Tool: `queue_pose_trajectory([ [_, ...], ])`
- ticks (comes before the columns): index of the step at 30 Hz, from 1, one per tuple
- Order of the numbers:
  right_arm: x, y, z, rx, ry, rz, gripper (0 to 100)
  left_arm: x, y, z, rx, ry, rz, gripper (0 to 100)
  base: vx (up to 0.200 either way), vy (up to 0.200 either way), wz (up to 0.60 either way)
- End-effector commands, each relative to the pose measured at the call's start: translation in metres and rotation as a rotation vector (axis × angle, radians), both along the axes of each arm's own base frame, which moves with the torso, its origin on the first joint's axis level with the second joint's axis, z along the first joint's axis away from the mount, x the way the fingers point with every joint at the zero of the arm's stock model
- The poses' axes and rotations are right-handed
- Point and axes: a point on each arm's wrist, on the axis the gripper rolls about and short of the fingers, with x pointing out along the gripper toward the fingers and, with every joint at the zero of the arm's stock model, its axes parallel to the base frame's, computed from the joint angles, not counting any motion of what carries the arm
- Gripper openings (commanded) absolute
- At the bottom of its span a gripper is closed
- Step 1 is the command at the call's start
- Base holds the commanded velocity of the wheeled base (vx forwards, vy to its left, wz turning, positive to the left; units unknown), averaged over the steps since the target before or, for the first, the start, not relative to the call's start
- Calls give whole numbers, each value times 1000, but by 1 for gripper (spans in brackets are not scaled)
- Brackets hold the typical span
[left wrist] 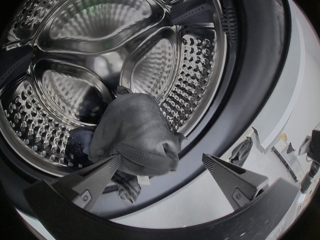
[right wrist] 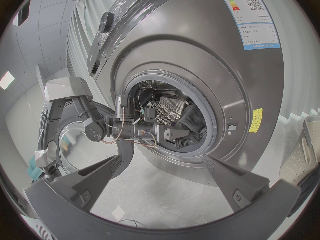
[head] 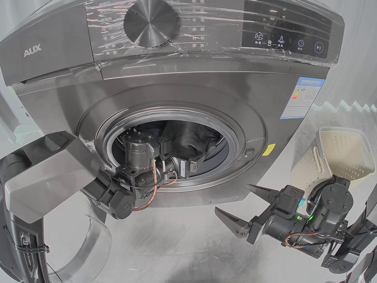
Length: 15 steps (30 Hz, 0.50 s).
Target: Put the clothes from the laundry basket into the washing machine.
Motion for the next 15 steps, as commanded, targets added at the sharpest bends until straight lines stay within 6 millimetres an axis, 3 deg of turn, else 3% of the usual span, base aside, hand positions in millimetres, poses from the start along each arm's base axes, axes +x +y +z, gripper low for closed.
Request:
queue_pose_trajectory([
  [1,0,0,-1,-2,1,-2,100,19,-7,-18,-6,-10,15,100,0,0,0],
  [2,0,0,-1,-2,1,-2,100,19,-7,-18,-6,-10,15,100,0,0,0],
  [3,1,0,-1,-3,3,-2,100,31,-12,-31,-5,-17,41,100,0,0,0],
  [7,1,0,-1,-3,3,-3,100,45,-12,-38,-13,-37,76,100,0,0,0],
  [8,1,0,-1,-3,3,-3,100,49,-12,-40,-19,-44,81,0,0,0,0],
  [15,1,1,-2,-5,5,0,100,76,-24,-35,-95,-173,137,0,0,0,0],
])
